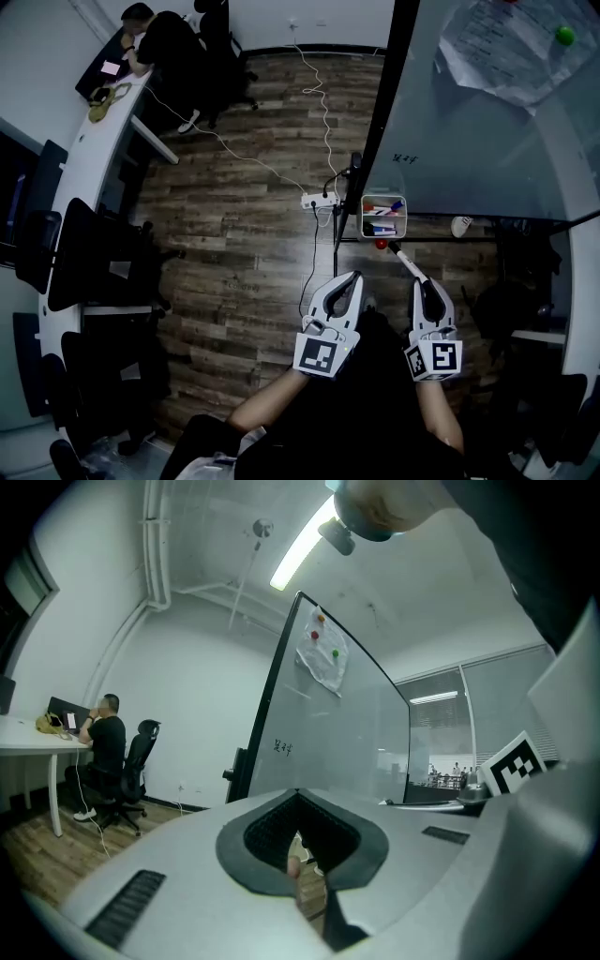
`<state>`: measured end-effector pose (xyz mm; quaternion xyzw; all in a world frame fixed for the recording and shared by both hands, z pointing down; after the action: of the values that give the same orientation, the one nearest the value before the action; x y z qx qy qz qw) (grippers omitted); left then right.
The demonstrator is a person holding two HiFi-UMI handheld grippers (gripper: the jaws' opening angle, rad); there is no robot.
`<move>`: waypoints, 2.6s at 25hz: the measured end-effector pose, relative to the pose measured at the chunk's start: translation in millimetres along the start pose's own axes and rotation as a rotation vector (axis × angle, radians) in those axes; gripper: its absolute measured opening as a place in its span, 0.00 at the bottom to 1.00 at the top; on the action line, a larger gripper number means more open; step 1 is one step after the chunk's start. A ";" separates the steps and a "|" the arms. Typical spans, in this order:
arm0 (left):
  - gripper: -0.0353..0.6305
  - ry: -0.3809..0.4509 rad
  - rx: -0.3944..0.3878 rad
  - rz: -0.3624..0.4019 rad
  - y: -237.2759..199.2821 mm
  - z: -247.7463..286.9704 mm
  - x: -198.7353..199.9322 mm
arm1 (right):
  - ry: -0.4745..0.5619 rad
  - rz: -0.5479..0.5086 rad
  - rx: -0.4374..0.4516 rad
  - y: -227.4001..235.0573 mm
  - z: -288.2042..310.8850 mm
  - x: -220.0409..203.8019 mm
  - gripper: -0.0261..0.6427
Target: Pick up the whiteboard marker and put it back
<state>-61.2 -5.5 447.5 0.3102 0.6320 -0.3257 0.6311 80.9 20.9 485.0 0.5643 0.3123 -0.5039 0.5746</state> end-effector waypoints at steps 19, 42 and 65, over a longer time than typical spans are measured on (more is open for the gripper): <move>0.06 -0.039 -0.040 0.057 -14.6 74.2 -18.0 | -0.080 0.004 0.027 52.3 61.5 -17.7 0.15; 0.06 -0.074 -0.025 0.045 -21.9 102.3 -27.0 | -0.199 0.033 0.051 64.5 94.0 -54.5 0.15; 0.06 -0.087 -0.040 0.033 -20.9 110.9 -30.4 | -0.204 -0.006 0.085 62.2 105.0 -61.4 0.16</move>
<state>-11.6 -106.5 479.3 0.2934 0.6053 -0.3157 0.6693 98.6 -75.4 580.3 0.5329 0.2319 -0.5734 0.5774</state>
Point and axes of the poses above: the fingertips, and each gripper's own axes: z forward along the fingers, y to its right, x out of its top, the point moved 1 cm from there along -z, backward along the fingers, and after that the axes turned 11 degrees about z, right-handed, at the moved point
